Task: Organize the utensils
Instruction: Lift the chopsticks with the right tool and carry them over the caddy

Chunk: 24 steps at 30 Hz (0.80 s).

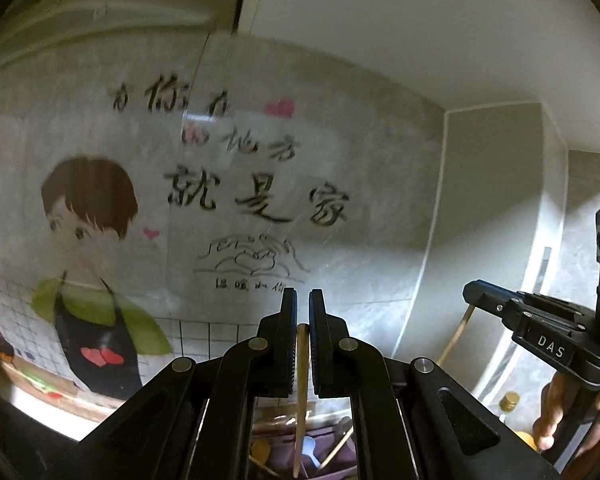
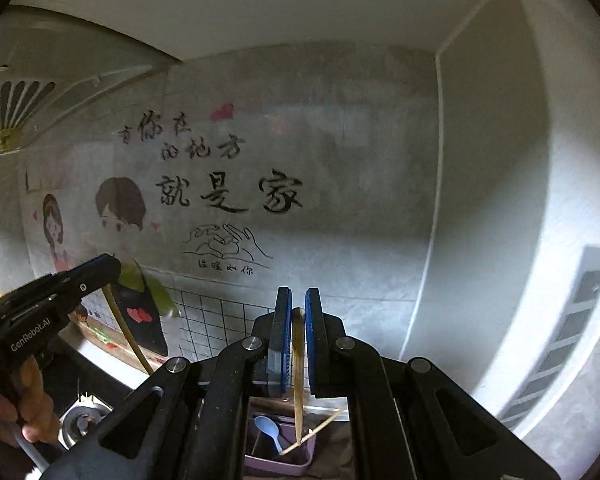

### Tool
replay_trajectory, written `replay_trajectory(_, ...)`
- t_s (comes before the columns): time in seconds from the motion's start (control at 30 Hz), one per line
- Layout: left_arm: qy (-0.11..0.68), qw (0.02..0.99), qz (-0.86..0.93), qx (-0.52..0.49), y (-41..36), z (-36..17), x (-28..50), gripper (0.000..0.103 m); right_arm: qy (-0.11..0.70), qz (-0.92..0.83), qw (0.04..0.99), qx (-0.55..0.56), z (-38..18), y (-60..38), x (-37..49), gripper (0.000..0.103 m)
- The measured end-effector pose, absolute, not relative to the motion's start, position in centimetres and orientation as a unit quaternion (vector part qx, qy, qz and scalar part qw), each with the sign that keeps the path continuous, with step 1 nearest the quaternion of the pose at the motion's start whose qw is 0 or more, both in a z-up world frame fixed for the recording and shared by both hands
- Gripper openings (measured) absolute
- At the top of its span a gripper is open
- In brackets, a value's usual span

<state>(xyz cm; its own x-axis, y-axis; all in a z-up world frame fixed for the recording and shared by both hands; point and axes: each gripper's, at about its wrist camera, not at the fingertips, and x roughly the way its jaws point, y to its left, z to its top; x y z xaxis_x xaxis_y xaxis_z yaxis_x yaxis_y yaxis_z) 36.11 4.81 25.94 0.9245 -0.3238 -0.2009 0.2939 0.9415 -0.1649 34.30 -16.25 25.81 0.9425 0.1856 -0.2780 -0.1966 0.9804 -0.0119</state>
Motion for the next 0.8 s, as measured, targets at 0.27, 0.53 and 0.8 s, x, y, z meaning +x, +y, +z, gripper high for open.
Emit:
replay_trajectory(0.27,0.163,0.97,-0.147,-0.104,5.7,20.3,42.1,0.006,0.189,0.108,0.976,-0.004,20.5,-15.6,39.6,0.005)
replay_trajectory(0.53,0.225,0.958,-0.141,-0.104,4.6,14.1,46.1,0.006,0.242,0.111,0.964,0.001,15.3,-15.4,43.5,0.005)
replay_trajectory(0.8,0.285,0.942,-0.144,-0.105,3.4,9.2,47.7,0.006,0.297,0.109,0.949,0.009,10.4,-16.0,46.0,0.006)
